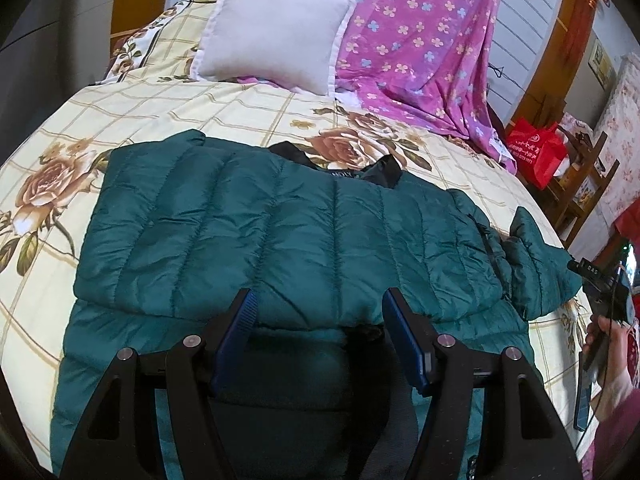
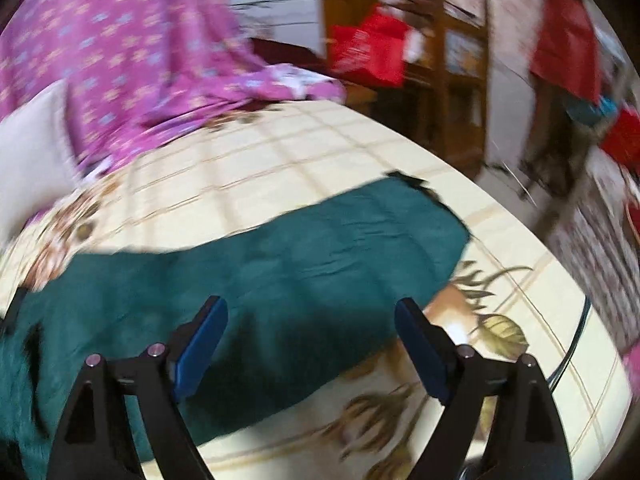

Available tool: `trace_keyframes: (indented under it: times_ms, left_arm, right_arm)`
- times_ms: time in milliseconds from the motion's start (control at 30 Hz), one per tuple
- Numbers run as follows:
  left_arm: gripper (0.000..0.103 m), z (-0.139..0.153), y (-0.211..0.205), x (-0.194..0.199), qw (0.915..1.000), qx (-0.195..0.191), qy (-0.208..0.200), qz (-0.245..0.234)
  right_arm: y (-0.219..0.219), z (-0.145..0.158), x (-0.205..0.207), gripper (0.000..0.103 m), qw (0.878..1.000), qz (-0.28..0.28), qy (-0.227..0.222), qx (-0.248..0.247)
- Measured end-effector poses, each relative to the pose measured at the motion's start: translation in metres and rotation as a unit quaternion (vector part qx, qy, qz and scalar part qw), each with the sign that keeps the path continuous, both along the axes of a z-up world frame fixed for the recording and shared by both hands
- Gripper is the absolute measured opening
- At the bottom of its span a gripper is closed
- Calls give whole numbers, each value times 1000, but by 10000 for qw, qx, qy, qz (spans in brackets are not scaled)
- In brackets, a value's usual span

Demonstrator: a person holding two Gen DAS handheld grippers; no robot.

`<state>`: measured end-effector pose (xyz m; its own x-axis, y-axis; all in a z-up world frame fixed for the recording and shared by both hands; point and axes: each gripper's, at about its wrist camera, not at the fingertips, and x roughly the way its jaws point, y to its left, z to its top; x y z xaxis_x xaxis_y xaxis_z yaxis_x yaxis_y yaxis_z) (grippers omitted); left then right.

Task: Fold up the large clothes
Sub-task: 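Grasp the cuff of the other sleeve with the right tool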

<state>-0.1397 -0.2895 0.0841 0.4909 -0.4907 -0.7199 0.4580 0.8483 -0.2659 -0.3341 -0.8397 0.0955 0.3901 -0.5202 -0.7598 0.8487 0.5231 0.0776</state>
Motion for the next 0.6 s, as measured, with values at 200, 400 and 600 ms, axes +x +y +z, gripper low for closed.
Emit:
trace_keyframes:
  times_ms: [200,400,600]
  left_arm:
    - [47,2,5,6,10000,-54,-2,46]
    - [47,-2,9,10,9999,27,42,109]
    - [47,-3,24,13,9996,48,44,290]
  right_arm:
    - [-48,-21,-4,89,9981,-552,146,222]
    - [-69,-48,1,88,9953,-697,276,605]
    - [-56,-40,7,17,9995,-124,144,243]
